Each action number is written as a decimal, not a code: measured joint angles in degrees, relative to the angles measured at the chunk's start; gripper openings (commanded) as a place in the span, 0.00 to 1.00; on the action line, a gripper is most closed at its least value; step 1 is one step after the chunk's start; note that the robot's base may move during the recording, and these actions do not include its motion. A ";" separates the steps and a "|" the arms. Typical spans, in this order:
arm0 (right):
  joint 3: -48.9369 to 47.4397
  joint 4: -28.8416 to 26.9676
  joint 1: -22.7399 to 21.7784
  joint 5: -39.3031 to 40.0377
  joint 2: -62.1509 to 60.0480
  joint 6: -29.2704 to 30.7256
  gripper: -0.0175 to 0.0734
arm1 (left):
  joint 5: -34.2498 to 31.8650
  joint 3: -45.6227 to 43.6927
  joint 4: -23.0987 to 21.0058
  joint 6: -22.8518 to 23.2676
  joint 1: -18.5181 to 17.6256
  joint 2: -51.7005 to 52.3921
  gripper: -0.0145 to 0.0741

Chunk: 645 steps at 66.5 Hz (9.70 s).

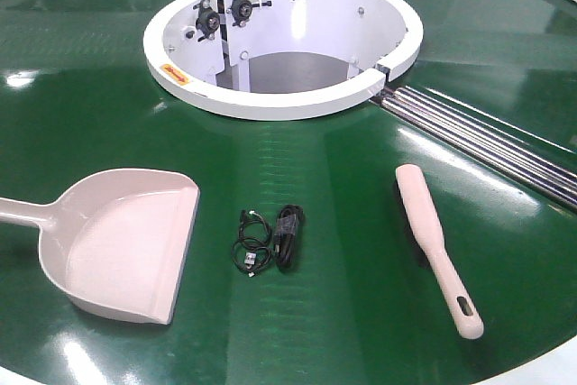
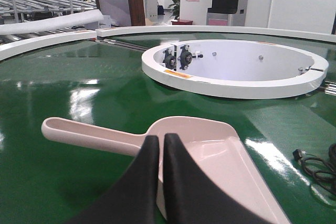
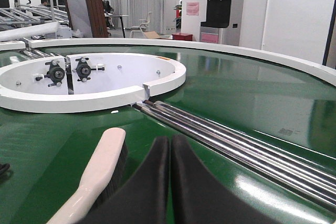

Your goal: Clean and inspect green conveyor with broom and dustpan

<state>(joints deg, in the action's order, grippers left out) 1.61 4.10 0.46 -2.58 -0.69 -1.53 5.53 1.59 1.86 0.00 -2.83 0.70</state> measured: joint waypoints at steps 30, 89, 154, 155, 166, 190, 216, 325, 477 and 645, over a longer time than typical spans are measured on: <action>0.00 0.00 0.00 0.00 0.00 0.00 0.18 | 0.00 0.00 0.00 0.00 0.00 0.00 0.16; 0.00 0.00 0.00 0.00 0.00 0.00 0.18 | -0.95 0.00 0.00 0.00 0.00 0.00 0.16; 0.00 0.00 0.00 0.00 0.00 0.00 0.18 | 22.46 -32.58 4.12 0.00 0.00 -37.61 0.16; 0.00 0.00 0.00 0.00 0.00 0.00 0.18 | 22.46 -32.58 4.12 0.00 0.00 -38.20 0.16; 0.00 0.00 0.00 0.00 0.00 0.00 0.18 | 22.46 -32.58 4.12 0.00 0.00 -42.09 0.17; 0.00 0.00 0.00 0.00 0.00 0.00 0.18 | 22.87 -32.62 4.14 0.00 0.00 -43.32 0.50; 0.00 0.00 0.00 0.00 0.00 0.00 0.18 | 24.41 -32.62 4.18 0.00 0.00 -43.32 0.73; 0.00 0.00 0.00 0.00 0.00 0.00 0.18 | 58.22 -72.58 13.21 -71.78 0.00 -93.03 0.73; 0.00 0.00 0.00 0.00 0.00 0.00 0.18 | 57.84 -80.60 11.63 -75.28 -6.19 -105.13 0.15; 0.00 0.00 0.00 0.00 0.00 0.00 0.18 | 60.36 -80.60 13.09 -70.20 -8.85 -106.37 0.16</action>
<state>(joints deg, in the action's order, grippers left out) 1.61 4.10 0.46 -2.58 -0.69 -1.53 65.90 -79.02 14.96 -70.20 -11.68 -105.67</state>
